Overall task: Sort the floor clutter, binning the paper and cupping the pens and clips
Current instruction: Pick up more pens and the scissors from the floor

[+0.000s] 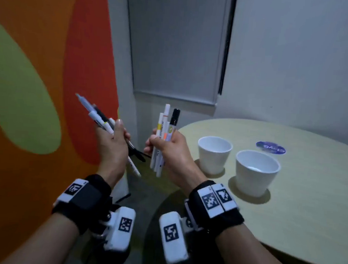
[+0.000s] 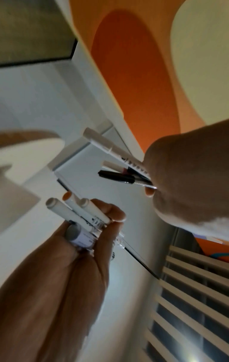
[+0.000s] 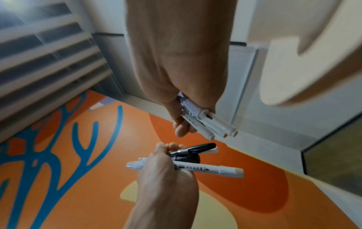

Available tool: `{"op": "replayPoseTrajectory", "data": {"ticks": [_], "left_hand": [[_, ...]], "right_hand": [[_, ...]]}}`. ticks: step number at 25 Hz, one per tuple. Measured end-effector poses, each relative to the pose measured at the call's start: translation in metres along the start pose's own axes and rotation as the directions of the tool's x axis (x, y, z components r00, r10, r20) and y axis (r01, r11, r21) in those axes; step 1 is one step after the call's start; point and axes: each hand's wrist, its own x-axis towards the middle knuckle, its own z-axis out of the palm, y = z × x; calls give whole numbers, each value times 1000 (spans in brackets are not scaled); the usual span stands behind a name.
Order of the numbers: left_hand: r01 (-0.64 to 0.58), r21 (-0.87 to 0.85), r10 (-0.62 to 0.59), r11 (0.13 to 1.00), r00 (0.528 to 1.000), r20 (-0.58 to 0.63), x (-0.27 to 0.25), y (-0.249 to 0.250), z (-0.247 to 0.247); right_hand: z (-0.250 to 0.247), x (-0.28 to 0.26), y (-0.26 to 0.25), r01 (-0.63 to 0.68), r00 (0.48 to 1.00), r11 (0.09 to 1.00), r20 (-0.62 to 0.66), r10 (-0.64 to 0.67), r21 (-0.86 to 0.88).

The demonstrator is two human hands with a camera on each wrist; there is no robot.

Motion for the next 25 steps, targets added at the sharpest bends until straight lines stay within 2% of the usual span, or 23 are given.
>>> {"op": "replayPoseTrajectory", "data": {"ticks": [2,5,8,10,14,17,19,22,25], "left_hand": [[21,-108,-23,994,1000,-13,-1,16,52],[51,-226,-54,973,999,-8,-14,35,125],[63,-259,-48,964,997,62,-29,40,180],[58,-216,-36,975,994,104,-34,34,206],[50,-78,-41,996,993,110,-32,8,231],[97,16,-98,995,983,157,-26,-11,236],[145,85,-161,986,957,241,-25,-27,234],[162,254,-252,953,891,377,-30,-45,228],[196,317,-323,928,849,419,-32,-45,220]], "right_hand": [[-38,6,-42,81,995,994,-56,-85,-73],[-91,20,-81,128,973,979,-172,-155,-158],[-135,38,-99,113,933,977,-319,-167,-180],[-153,50,-97,102,905,981,-394,-161,-168],[-160,73,-64,50,856,985,-500,-128,-166],[-163,90,-43,-10,832,980,-545,-101,-197],[-170,103,-25,-97,838,973,-545,-35,-212],[-186,120,1,-209,834,955,-549,62,-209],[-177,111,-10,-279,841,925,-531,106,-257]]}}
